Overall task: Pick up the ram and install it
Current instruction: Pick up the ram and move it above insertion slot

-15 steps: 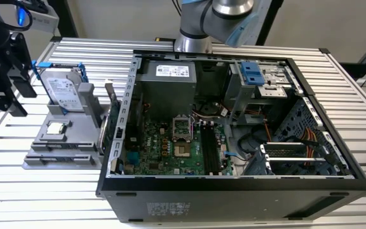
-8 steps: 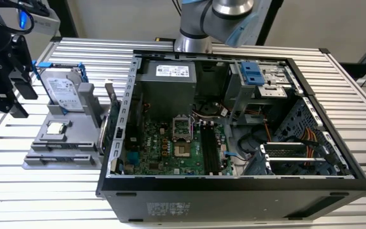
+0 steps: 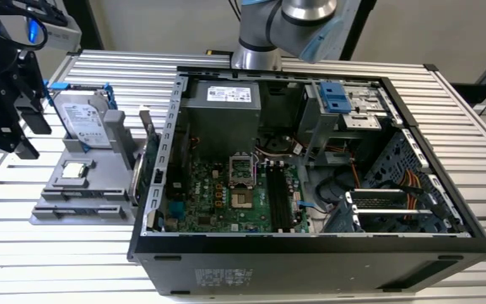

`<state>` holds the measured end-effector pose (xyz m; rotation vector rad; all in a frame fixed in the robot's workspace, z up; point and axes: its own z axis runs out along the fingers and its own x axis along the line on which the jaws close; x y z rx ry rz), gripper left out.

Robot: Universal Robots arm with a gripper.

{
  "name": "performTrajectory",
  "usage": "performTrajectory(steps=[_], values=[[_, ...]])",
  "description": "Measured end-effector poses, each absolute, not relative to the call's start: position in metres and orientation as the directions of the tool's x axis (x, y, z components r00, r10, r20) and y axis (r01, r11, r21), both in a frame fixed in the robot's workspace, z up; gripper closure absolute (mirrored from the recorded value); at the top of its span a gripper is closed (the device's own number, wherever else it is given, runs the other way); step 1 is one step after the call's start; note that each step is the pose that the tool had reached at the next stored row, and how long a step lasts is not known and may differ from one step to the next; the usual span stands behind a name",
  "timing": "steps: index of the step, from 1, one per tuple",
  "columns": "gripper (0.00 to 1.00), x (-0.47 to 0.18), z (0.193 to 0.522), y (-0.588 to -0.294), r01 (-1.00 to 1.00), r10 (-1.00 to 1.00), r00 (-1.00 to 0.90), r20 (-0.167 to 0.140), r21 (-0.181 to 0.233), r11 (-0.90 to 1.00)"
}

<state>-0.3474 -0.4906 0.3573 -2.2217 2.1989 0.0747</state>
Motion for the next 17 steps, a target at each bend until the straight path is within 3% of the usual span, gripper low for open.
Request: performTrajectory(steps=[17], values=[[0.00,-0.347,0.344,-0.491,-1.000,-0.999,0.008,-0.039,0.023,-0.009]])
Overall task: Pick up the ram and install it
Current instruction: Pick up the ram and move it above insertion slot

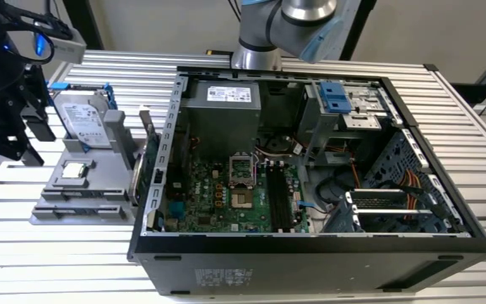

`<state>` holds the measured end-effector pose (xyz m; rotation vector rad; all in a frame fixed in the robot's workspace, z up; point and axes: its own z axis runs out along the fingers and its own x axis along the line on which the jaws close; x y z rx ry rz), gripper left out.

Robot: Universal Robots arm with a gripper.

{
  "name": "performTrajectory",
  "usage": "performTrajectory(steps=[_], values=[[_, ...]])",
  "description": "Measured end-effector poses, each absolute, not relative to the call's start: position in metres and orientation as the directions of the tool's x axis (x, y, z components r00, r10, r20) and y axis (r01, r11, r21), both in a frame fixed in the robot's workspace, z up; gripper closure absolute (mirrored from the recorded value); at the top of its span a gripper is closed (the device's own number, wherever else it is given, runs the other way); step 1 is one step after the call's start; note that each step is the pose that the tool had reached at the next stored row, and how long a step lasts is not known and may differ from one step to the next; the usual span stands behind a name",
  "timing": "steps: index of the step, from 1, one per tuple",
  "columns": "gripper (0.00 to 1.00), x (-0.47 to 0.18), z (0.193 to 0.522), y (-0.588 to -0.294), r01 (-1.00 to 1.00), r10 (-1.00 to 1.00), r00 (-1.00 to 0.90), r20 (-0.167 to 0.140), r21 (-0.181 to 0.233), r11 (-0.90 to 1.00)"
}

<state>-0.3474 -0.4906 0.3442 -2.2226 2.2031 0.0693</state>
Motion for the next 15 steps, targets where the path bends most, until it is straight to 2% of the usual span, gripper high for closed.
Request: performTrajectory(steps=[15], values=[[0.00,-0.347,0.330,-0.491,-1.000,-1.000,-0.001,-0.027,0.024,0.001]])
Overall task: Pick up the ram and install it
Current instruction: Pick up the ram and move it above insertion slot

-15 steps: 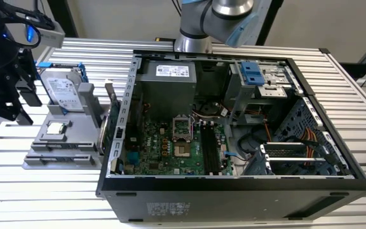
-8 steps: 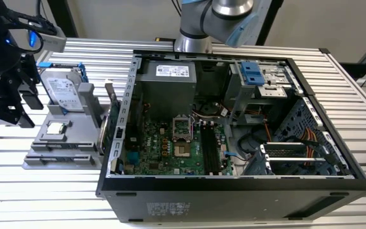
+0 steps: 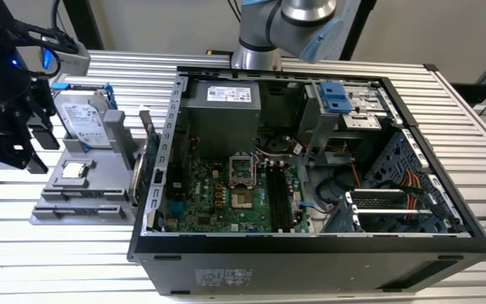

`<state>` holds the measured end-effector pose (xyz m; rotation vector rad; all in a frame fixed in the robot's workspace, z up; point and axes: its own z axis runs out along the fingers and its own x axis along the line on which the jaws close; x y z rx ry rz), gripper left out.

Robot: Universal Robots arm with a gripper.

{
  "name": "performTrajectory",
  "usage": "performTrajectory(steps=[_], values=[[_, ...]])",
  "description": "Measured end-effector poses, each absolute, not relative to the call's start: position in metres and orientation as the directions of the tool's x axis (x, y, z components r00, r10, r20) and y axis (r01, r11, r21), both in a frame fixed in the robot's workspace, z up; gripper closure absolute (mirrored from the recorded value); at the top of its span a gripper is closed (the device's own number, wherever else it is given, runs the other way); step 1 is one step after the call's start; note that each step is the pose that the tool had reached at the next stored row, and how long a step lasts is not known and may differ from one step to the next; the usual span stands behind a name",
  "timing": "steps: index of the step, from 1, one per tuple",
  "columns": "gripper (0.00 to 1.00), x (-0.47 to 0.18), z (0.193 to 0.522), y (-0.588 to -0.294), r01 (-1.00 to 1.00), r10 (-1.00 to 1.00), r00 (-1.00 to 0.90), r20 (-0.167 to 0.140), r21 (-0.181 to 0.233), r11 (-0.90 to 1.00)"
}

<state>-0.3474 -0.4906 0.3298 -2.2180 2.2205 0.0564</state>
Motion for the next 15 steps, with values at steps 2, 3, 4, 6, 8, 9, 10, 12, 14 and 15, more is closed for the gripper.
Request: performTrajectory(steps=[2,3,4,6,8,9,10,12,14,15], values=[[0.00,-0.347,0.328,-0.491,-1.000,-1.000,-0.003,-0.026,0.024,0.002],[0.00,-0.347,0.327,-0.491,-1.000,-1.000,-0.004,-0.026,0.024,0.003],[0.00,-0.347,0.326,-0.491,-1.000,-1.000,-0.004,-0.025,0.024,0.004],[0.00,-0.347,0.324,-0.491,-1.000,-1.000,-0.005,-0.024,0.024,0.005],[0.00,-0.347,0.322,-0.491,-1.000,-1.000,-0.006,-0.023,0.024,0.006],[0.00,-0.347,0.321,-0.491,-1.000,-1.000,-0.007,-0.022,0.024,0.006],[0.00,-0.347,0.320,-0.491,-1.000,-1.000,-0.007,-0.021,0.024,0.007],[0.00,-0.347,0.319,-0.491,-1.000,-1.000,-0.008,-0.020,0.024,0.008],[0.00,-0.347,0.317,-0.491,-1.000,-1.000,-0.009,-0.019,0.024,0.008],[0.00,-0.347,0.316,-0.491,-1.000,-1.000,-0.009,-0.018,0.024,0.009]])
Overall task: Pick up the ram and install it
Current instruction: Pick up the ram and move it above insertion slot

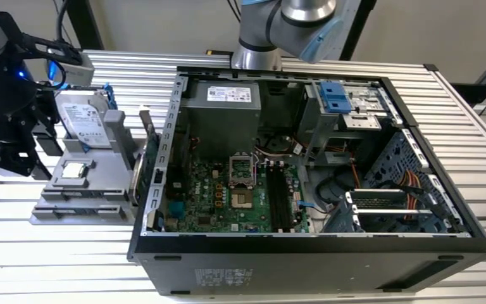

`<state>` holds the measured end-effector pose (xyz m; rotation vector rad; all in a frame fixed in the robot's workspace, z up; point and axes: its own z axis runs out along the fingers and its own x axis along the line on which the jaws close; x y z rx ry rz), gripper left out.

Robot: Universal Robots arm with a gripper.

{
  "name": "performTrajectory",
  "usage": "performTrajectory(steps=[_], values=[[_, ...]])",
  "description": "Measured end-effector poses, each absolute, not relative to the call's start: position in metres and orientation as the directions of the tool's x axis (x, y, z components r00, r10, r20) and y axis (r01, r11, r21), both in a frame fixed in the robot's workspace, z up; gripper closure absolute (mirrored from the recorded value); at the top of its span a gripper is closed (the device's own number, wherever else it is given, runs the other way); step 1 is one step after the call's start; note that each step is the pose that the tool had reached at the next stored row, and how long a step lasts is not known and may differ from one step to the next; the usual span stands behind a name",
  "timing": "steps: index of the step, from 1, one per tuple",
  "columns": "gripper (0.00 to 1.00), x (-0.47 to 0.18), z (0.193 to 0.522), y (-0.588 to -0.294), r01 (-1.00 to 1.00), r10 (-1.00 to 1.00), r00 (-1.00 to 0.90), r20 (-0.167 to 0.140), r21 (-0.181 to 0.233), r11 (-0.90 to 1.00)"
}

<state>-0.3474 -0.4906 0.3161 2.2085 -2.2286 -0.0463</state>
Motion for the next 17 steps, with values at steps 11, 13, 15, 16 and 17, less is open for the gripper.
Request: performTrajectory(steps=[11,13,15,16,17], values=[[0.00,-0.347,0.307,-0.491,-1.000,-1.000,-0.013,-0.013,0.024,0.013],[0.00,-0.347,0.305,-0.491,-1.000,-1.000,-0.014,-0.012,0.024,0.014],[0.00,-0.347,0.303,-0.491,-1.000,-1.000,-0.015,-0.012,0.024,0.015],[0.00,-0.347,0.303,-0.491,-1.000,-1.000,-0.015,-0.011,0.024,0.015],[0.00,-0.347,0.302,-0.491,-1.000,-1.000,-0.016,-0.011,0.024,0.015]])
